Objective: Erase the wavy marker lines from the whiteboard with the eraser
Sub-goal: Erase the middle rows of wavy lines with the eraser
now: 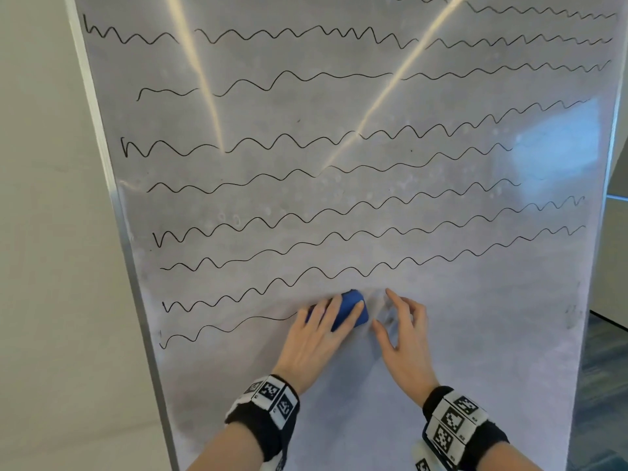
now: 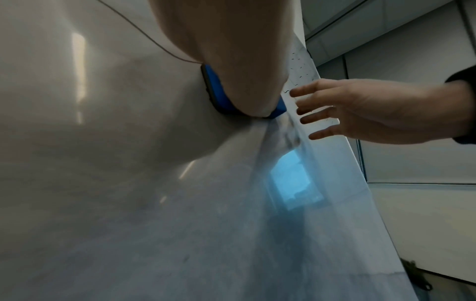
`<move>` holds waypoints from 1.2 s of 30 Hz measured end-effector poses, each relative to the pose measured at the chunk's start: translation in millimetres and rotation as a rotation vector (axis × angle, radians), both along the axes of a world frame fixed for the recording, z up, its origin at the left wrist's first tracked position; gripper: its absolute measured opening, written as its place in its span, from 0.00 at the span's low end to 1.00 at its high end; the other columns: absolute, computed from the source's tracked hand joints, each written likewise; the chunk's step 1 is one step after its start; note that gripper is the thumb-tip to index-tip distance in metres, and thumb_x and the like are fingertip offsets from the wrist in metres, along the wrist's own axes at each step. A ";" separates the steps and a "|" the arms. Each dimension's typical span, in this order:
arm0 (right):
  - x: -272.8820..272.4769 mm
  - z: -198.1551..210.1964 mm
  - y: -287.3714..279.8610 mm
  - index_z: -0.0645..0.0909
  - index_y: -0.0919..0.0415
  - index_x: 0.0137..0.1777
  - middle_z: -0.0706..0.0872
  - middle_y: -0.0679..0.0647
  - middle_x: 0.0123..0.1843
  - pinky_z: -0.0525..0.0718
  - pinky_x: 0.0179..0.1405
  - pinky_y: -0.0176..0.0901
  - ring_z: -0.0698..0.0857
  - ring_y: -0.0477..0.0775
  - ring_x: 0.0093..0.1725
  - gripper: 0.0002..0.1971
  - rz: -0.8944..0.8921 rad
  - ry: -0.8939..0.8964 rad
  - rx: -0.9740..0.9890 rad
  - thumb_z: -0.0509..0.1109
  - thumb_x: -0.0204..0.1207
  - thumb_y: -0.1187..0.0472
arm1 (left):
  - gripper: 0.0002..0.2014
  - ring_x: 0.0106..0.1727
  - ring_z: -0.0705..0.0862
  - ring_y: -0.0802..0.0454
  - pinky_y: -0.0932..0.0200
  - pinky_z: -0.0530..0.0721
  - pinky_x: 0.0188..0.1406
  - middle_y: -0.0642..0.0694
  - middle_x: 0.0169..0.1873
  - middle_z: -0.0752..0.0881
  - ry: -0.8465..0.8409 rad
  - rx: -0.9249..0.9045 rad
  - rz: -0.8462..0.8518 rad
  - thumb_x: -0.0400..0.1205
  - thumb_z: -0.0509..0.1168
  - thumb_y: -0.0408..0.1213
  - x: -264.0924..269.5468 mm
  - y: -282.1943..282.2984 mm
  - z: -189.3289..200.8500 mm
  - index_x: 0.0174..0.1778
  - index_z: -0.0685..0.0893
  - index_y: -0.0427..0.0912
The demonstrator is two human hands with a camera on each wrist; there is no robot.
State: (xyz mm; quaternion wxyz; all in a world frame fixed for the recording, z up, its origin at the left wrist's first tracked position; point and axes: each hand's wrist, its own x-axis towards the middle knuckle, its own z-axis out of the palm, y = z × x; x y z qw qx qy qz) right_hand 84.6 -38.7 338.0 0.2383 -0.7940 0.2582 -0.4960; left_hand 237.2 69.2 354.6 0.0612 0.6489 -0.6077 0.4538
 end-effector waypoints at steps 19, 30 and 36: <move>21.6 -3.5 24.6 0.64 0.51 0.78 0.64 0.45 0.63 0.77 0.65 0.55 0.73 0.54 0.64 0.29 0.045 -0.020 -0.002 0.68 0.78 0.62 | 0.36 0.61 0.75 0.41 0.49 0.68 0.53 0.38 0.67 0.72 -0.040 0.125 -0.036 0.72 0.62 0.28 23.6 31.8 8.2 0.79 0.67 0.48; 31.5 3.8 45.0 0.65 0.53 0.78 0.64 0.47 0.64 0.72 0.70 0.52 0.72 0.54 0.65 0.28 0.085 -0.032 0.018 0.68 0.78 0.63 | 0.39 0.58 0.75 0.41 0.47 0.77 0.49 0.40 0.66 0.73 0.013 0.162 0.115 0.70 0.42 0.25 46.8 80.2 10.5 0.79 0.66 0.51; 25.6 7.7 42.1 0.64 0.52 0.78 0.64 0.46 0.64 0.69 0.69 0.44 0.70 0.50 0.67 0.28 0.106 -0.017 0.005 0.67 0.79 0.60 | 0.39 0.62 0.74 0.41 0.48 0.69 0.54 0.39 0.68 0.73 -0.017 0.246 0.117 0.70 0.49 0.26 15.7 44.6 21.6 0.81 0.67 0.51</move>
